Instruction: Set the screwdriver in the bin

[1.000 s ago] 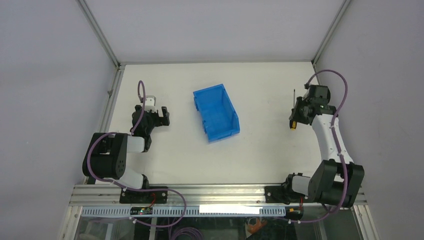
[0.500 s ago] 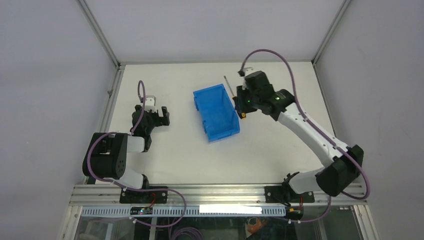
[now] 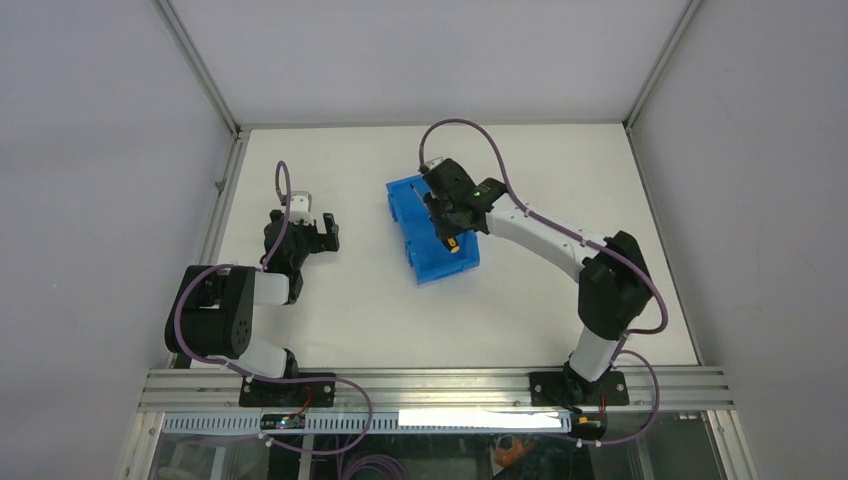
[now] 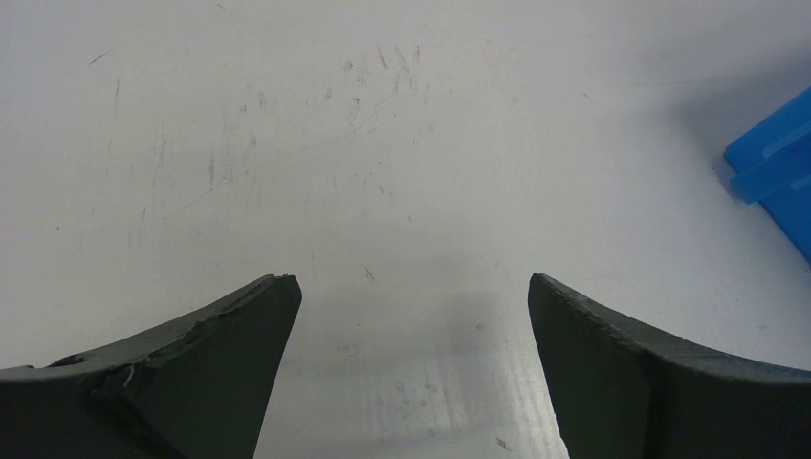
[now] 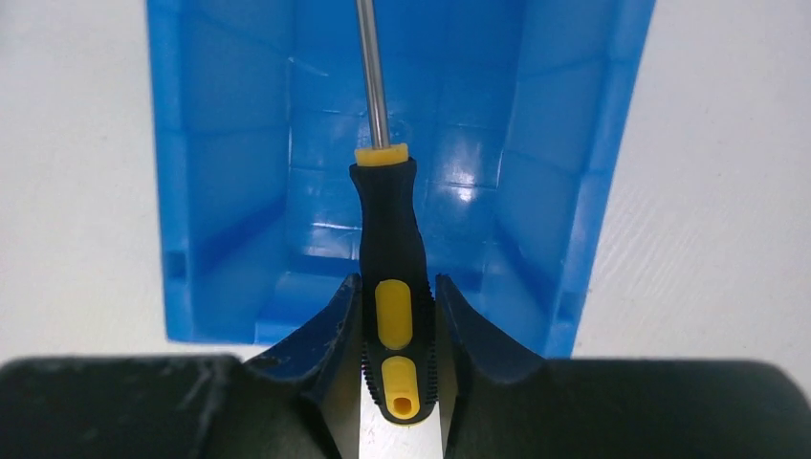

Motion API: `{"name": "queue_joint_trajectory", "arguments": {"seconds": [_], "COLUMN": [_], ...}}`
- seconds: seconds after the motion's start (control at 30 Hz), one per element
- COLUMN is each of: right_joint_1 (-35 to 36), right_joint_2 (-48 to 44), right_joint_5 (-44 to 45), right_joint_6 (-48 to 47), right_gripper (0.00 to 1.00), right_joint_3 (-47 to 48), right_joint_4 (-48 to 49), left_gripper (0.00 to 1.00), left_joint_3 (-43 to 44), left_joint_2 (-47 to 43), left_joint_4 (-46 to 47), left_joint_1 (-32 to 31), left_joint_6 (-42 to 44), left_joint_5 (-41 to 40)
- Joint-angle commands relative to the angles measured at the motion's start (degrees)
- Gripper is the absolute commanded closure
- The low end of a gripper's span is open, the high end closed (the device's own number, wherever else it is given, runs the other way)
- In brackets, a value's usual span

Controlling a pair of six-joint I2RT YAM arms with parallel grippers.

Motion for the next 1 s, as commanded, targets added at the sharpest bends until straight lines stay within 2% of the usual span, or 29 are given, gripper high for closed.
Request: {"name": "queue_joint_trajectory", "arguments": {"seconds": [0.0, 0.27, 0.37, 0.53, 0.83, 0.97], "right_joint_1": [0.3, 0.3, 0.4, 0.5, 0.9, 0.6], "right_joint_2": [4.2, 10.4, 11.3, 12.0, 5.2, -0.9], "right_joint_5": [2.3, 3.8, 2.6, 3.2, 6.0, 10.8], "right_joint_6": [-1.6, 0.2, 0.9, 1.5, 0.8, -0.7], "right_gripper": [1.0, 1.0, 0.8, 0.58, 0.44, 0.3], "right_joint_3": [2.3, 1.4, 0.5, 2.3, 8.1, 7.0], "right_joint_4": [5.1, 7.4, 8.2, 5.7, 1.3, 2.0], "left_gripper": [0.01, 0.01, 0.01, 0.01, 0.01, 0.01], "left_joint_3": [1.4, 1.4, 1.4, 1.4, 1.4, 1.4], "left_joint_2": [-0.8, -0.8, -0.8, -0.8, -0.7, -0.8], "left_joint_4": [1.8, 1.8, 1.8, 1.8, 1.8, 1.8], "left_joint_1": [0.2, 0.1, 0.1, 0.2, 0.1, 0.2], "left_joint_6": [-0.6, -0.6, -0.6, -0.6, -0.6, -0.6], "left_joint_5": [-0.4, -0.4, -0.4, -0.4, -0.4, -0.4]}}
